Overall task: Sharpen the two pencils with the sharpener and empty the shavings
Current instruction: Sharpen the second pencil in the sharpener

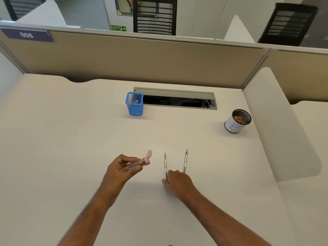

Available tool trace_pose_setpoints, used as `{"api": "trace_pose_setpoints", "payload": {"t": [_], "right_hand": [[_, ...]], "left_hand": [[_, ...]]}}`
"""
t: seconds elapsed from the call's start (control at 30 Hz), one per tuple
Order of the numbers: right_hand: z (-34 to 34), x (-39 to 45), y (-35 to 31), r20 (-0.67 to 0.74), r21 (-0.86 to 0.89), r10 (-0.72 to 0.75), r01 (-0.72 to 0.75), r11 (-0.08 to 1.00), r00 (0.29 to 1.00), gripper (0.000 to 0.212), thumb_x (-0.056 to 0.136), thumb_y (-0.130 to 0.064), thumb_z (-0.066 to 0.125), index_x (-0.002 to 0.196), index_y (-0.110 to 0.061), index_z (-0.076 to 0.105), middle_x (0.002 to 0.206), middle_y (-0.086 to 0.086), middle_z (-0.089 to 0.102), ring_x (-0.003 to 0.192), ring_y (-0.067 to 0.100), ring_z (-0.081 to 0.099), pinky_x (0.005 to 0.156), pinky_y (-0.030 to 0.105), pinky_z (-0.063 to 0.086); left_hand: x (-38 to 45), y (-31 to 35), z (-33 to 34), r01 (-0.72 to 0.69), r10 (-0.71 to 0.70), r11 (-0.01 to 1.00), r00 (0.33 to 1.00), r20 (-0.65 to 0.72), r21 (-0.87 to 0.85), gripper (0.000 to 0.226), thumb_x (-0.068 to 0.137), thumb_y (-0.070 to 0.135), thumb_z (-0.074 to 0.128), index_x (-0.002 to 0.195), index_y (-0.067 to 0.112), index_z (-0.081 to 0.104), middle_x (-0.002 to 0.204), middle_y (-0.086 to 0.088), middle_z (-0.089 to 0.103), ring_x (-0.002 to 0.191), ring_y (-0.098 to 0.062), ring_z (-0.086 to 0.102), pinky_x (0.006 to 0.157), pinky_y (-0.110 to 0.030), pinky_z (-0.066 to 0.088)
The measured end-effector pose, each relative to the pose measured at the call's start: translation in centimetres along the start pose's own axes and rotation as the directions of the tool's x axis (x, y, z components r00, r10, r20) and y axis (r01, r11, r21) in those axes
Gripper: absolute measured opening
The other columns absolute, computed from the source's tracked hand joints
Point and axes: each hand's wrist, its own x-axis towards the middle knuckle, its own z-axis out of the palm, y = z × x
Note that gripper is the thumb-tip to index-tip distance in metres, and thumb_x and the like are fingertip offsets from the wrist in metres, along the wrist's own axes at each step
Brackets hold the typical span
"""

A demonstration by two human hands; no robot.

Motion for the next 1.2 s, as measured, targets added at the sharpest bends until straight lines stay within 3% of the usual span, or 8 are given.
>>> {"api": "trace_pose_setpoints", "payload": {"t": [0.13,0.27,0.4,0.5,0.67,0.77,0.97,1.2], "right_hand": [[-0.3,-0.2,-0.2,-0.008,-0.001,0.023,-0.023,1.0,1.0,0.033,0.107,-0.031,0.043,0.114,-0.007,0.064,0.114,0.017,0.074,0.104,0.04,0.072,0.078,0.039,0.05],[-1.6,-1.2,0.6,-0.02,0.14,0.035,-0.032,0.99,0.999,0.02,0.1,-0.033,0.048,0.089,-0.016,0.05,0.088,0.012,0.065,0.09,0.04,0.07,0.066,0.035,0.039],[-3.6,-3.2,2.5,-0.087,0.378,0.082,-0.043,0.925,0.993,0.022,0.099,-0.036,0.061,0.088,-0.017,0.056,0.08,0.004,0.075,0.07,0.024,0.076,0.065,0.036,0.057],[-5.1,-4.8,4.4,-0.127,0.532,0.083,-0.003,0.847,0.988,0.013,0.101,-0.027,0.069,0.089,-0.025,0.065,0.08,-0.005,0.077,0.059,0.01,0.076,0.066,0.033,0.058],[-8.1,-7.3,6.4,-0.2,0.665,0.12,0.045,0.745,0.972,0.019,0.099,-0.02,0.075,0.089,-0.036,0.075,0.081,-0.012,0.078,0.067,0.009,0.078,0.053,0.01,0.044],[-9.1,-8.5,6.7,-0.218,0.701,0.112,0.076,0.709,0.97,0.018,0.098,-0.022,0.075,0.091,-0.039,0.076,0.082,-0.009,0.078,0.07,0.01,0.078,0.056,0.011,0.043],[-9.1,-9.0,6.6,-0.229,0.731,0.062,0.13,0.67,0.972,0.014,0.099,-0.025,0.075,0.095,-0.038,0.077,0.084,-0.01,0.076,0.071,0.012,0.077,0.074,0.034,0.05],[-9.0,-8.9,6.7,-0.272,0.704,0.018,0.186,0.685,0.962,0.007,0.098,-0.031,0.076,0.101,-0.038,0.075,0.091,-0.014,0.075,0.075,0.008,0.077,0.066,0.018,0.044]], "left_hand": [[0.1,0.0,-0.3,0.006,-0.006,1.0,1.0,0.008,0.0,0.036,0.079,0.028,0.097,0.107,0.019,0.077,0.126,-0.009,0.085,0.124,-0.026,0.08,0.104,-0.042,0.056],[0.3,0.0,-0.3,0.015,-0.015,1.0,1.0,0.017,-0.003,0.032,0.083,0.023,0.095,0.109,0.019,0.077,0.127,-0.009,0.085,0.124,-0.025,0.08,0.107,-0.043,0.056],[0.5,0.3,-0.3,0.007,-0.007,1.0,1.0,0.009,0.014,0.03,0.084,0.023,0.094,0.109,0.023,0.078,0.126,-0.007,0.085,0.124,-0.022,0.08,0.104,-0.039,0.056],[0.8,0.4,-0.2,-0.002,0.002,1.0,1.0,0.017,0.013,0.027,0.085,0.018,0.092,0.108,0.024,0.079,0.126,-0.007,0.086,0.123,-0.022,0.08,0.101,-0.031,0.061],[1.2,0.5,0.1,-0.008,0.006,0.999,0.999,0.039,0.043,0.027,0.092,0.002,0.089,0.11,0.02,0.081,0.124,-0.007,0.087,0.12,-0.023,0.081,0.095,-0.019,0.062],[1.3,0.7,0.6,0.0,-0.002,0.999,0.999,0.041,0.051,0.027,0.092,0.002,0.088,0.111,0.021,0.082,0.123,-0.007,0.087,0.119,-0.023,0.082,0.095,-0.019,0.062],[0.9,1.9,1.8,0.015,-0.017,0.999,0.999,0.044,0.031,0.036,0.082,0.023,0.092,0.116,0.02,0.081,0.123,-0.006,0.087,0.117,-0.02,0.082,0.095,-0.019,0.063],[0.6,2.6,2.5,0.041,-0.043,0.999,0.995,0.085,0.023,0.038,0.082,0.025,0.093,0.118,0.026,0.082,0.123,-0.008,0.087,0.119,-0.023,0.081,0.094,-0.019,0.062]]}}
